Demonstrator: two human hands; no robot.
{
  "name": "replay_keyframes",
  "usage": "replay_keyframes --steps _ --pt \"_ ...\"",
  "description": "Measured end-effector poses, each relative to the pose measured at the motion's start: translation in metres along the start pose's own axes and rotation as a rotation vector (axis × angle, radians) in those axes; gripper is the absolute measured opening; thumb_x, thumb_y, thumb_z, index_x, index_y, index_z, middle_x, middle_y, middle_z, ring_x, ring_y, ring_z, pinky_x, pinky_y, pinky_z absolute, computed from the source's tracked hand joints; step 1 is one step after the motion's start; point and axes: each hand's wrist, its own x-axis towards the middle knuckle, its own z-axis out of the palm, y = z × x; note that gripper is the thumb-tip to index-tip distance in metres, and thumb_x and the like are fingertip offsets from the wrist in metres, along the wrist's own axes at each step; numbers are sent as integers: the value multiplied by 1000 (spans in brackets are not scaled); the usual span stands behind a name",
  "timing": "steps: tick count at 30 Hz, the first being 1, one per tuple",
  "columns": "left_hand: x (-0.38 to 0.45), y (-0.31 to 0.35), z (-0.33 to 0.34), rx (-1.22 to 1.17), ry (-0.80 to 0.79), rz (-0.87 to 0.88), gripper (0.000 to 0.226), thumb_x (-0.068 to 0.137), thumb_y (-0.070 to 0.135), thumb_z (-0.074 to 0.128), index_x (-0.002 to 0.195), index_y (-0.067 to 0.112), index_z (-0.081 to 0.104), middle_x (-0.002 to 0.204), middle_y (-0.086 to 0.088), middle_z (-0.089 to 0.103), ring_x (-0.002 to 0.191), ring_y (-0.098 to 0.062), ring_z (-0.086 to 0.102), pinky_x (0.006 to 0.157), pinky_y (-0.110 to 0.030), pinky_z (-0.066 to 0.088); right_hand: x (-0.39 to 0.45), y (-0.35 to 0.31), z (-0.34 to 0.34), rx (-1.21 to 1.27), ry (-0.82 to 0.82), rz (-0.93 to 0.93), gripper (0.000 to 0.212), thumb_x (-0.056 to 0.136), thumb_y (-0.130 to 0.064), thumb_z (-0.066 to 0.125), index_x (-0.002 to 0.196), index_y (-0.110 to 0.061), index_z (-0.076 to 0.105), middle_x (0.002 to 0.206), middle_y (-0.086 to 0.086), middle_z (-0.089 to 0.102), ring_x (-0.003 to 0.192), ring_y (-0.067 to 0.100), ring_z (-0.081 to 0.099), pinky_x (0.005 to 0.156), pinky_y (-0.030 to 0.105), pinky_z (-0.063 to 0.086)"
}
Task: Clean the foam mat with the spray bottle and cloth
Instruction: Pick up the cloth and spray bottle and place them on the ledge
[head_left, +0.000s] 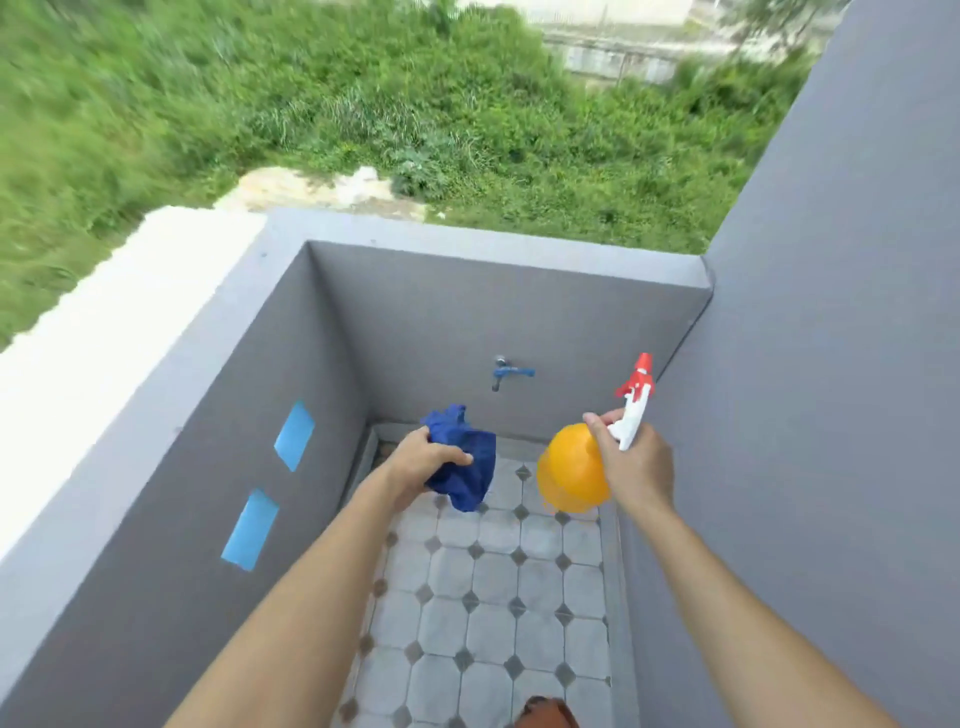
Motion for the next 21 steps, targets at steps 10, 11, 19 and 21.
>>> replay_keyframes --steps 10,11,19,21 --pt "62 166 -19 73 211 243 25 78 12 73 101 9 64 92 -4 67 88 -22 64 70 -29 51 137 -112 -15 -19 -55 -155 25 91 -42 65 80 -20 66 65 -5 61 68 21 56 53 25 35" --pt "74 180 -19 72 239 249 26 79 19 74 102 10 63 93 -3 67 89 -21 63 71 -29 50 157 -119 -15 -9 -61 -163 24 91 -42 65 81 -20 67 66 -5 61 68 20 56 53 24 35" --pt "153 248 -23 127 314 257 8 89 19 58 84 23 54 96 -8 64 93 -25 61 88 -41 52 292 -170 11 -31 -141 -221 25 93 -44 60 88 -20 64 69 -4 61 68 11 56 56 27 36" --pt "171 257 -28 85 305 220 5 89 17 59 93 19 56 95 -6 63 89 -21 61 81 -34 51 317 -175 24 -10 -158 -192 23 92 -43 62 90 -20 64 70 -4 61 72 17 57 57 27 35"
